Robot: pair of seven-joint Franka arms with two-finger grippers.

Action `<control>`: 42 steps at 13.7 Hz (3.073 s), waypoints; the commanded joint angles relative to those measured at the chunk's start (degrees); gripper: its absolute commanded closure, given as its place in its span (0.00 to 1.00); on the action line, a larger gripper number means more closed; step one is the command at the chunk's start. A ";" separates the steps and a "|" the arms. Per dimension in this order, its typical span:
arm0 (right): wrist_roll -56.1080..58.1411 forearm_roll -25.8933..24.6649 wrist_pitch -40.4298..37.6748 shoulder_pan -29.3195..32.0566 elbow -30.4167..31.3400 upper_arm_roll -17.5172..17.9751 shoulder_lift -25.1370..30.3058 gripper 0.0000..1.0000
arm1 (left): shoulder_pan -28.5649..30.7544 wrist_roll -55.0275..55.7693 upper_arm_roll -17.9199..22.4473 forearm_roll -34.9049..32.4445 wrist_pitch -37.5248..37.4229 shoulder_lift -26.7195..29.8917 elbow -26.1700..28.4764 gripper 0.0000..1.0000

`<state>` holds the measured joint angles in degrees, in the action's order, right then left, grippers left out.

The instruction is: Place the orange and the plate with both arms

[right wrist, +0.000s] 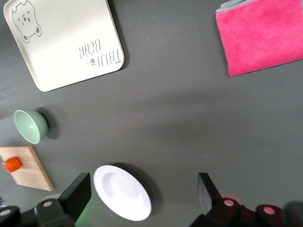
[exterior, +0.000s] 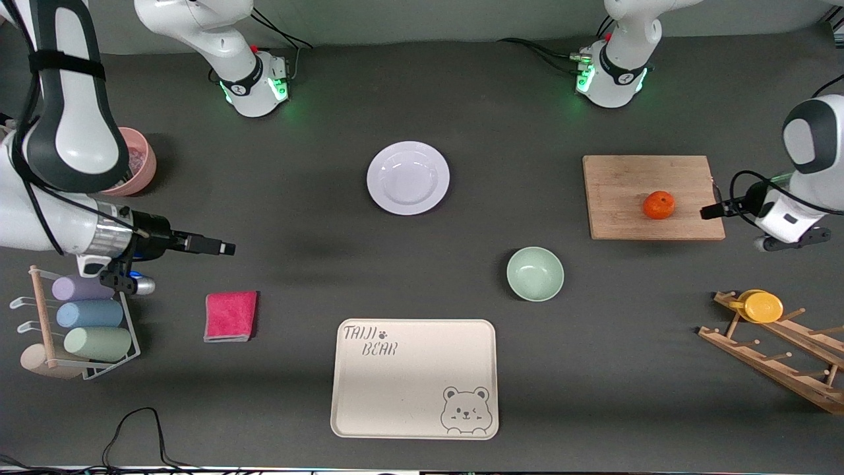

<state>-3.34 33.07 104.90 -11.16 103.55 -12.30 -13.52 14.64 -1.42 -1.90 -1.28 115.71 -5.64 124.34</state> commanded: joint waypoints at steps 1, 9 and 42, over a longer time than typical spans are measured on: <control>3.41 5.50 0.56 0.09 -1.07 -0.44 -3.95 0.00 | -2.23 1.15 0.41 0.22 2.67 3.00 5.29 0.01; 4.49 5.60 1.71 -0.88 -10.10 0.26 -16.17 0.00 | -4.88 1.07 0.41 0.13 20.77 1.95 18.56 0.01; 61.93 47.68 -19.74 5.10 19.83 -1.41 -13.63 0.00 | -19.55 21.59 -13.02 7.67 -13.75 13.90 -3.56 1.00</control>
<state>52.10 76.74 84.37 -5.50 118.80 -13.82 -28.09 -3.19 13.22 -11.65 4.28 103.32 7.04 122.18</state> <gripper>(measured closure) 0.000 0.282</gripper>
